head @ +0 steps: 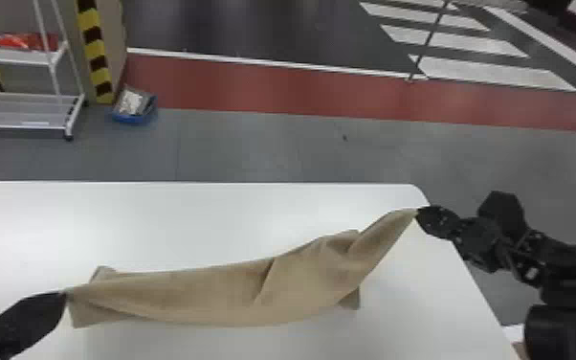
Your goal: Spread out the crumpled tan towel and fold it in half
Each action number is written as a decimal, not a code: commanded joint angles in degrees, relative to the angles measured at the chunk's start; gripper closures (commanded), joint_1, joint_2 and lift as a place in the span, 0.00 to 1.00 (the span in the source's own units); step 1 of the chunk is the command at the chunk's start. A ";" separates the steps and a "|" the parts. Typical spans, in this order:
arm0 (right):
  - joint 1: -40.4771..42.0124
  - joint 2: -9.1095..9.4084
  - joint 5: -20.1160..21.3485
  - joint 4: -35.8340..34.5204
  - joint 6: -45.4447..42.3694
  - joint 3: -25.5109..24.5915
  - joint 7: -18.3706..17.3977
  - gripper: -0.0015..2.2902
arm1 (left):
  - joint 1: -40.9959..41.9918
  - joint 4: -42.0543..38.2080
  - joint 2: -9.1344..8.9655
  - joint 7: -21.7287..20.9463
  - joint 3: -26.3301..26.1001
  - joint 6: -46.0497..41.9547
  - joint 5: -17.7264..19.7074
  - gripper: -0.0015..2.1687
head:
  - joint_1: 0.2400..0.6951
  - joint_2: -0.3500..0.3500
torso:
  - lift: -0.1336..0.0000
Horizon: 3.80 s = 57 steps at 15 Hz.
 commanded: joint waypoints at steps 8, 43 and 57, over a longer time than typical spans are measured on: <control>-6.51 -0.51 0.74 -3.18 10.46 0.47 -7.34 0.57 | -19.30 1.68 -0.01 -1.59 -0.31 11.05 -0.04 0.75 | 1.00 0.12 | 1.00; 14.14 -2.53 -5.76 -2.65 2.72 -3.84 -9.01 0.57 | -15.69 20.40 -0.09 -14.59 9.27 -2.66 -4.00 0.75 | 1.00 0.10 | 1.00; -11.43 -5.69 7.34 20.03 12.74 7.41 -9.36 0.57 | -42.76 42.46 0.43 -14.59 -1.01 10.17 -22.63 0.75 | 1.00 0.17 | 1.00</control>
